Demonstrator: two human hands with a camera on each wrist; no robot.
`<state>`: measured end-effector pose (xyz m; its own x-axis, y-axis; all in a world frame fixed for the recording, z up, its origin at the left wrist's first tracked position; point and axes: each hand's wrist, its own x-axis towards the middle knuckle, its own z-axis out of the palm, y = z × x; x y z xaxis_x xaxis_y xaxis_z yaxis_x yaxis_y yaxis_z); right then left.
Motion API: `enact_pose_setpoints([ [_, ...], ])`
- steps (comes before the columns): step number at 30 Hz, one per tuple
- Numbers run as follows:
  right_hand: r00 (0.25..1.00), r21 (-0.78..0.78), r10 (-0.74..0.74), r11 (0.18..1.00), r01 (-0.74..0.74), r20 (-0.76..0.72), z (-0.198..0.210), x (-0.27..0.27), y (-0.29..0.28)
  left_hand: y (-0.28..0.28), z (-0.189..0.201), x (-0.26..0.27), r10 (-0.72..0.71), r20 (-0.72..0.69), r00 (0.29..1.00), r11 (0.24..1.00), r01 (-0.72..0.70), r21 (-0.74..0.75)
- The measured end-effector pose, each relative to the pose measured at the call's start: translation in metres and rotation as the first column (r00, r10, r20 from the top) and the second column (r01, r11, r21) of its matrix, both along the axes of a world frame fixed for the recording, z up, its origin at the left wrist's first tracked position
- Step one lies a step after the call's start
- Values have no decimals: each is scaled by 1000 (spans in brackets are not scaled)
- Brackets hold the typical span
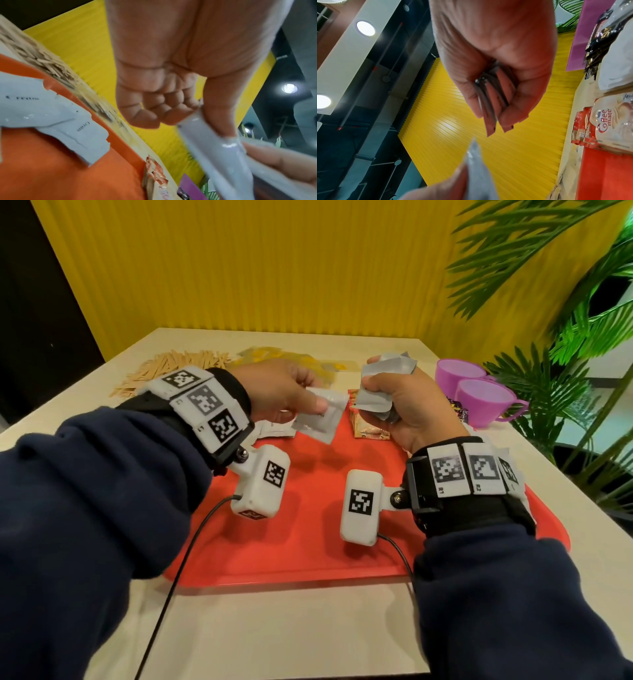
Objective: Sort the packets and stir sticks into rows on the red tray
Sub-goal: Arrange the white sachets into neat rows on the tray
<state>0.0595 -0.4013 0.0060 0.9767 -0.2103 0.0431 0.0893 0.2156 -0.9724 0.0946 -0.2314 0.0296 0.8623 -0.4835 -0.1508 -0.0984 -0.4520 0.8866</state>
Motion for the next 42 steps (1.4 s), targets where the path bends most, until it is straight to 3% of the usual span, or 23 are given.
enact_pose_setpoints([
  [3, 998, -8, 56, 998, -56, 21, 0, -1, 1, -4, 5, -8, -30, -66, 997, 979, 16, -202],
  [6, 960, -32, 276, 961, -274, 52, 5, -8, 10, -11, 10, -16, -38, -67, 997, 963, 18, -269],
  [10, 950, 187, 307, 932, -312, 56, 16, -17, 17, -16, 16, -26, 13, -47, 999, 957, -26, -289],
  [14, 921, -7, 371, 928, -372, 118, 18, -33, 16, -18, 17, -38, 94, -69, 993, 941, -111, -321],
  [17, 911, -80, 403, 914, -397, 88, 17, -44, 18, -21, 10, -52, -11, -177, 984, 948, -46, -315],
  [20, 928, -119, 374, 921, -370, 11, 16, -57, 22, -21, 1, -66, -133, -284, 950, 929, 20, -369],
  [27, 966, -153, 193, 963, -221, -174, 14, -80, 29, -16, -8, -85, -270, -414, 869, 845, 7, -535],
  [34, 952, -288, 123, 935, -206, -281, 16, -90, 27, -22, -12, -98, -122, -361, 925, 896, -54, -441],
  [37, 933, -458, 55, 860, -225, -356, 14, -88, 24, -26, -17, -96, -32, -347, 937, 897, -126, -423],
  [42, 932, -724, -16, 634, -271, -362, 12, -88, 19, -34, -33, -89, -4, -303, 953, 931, -106, -348],
])
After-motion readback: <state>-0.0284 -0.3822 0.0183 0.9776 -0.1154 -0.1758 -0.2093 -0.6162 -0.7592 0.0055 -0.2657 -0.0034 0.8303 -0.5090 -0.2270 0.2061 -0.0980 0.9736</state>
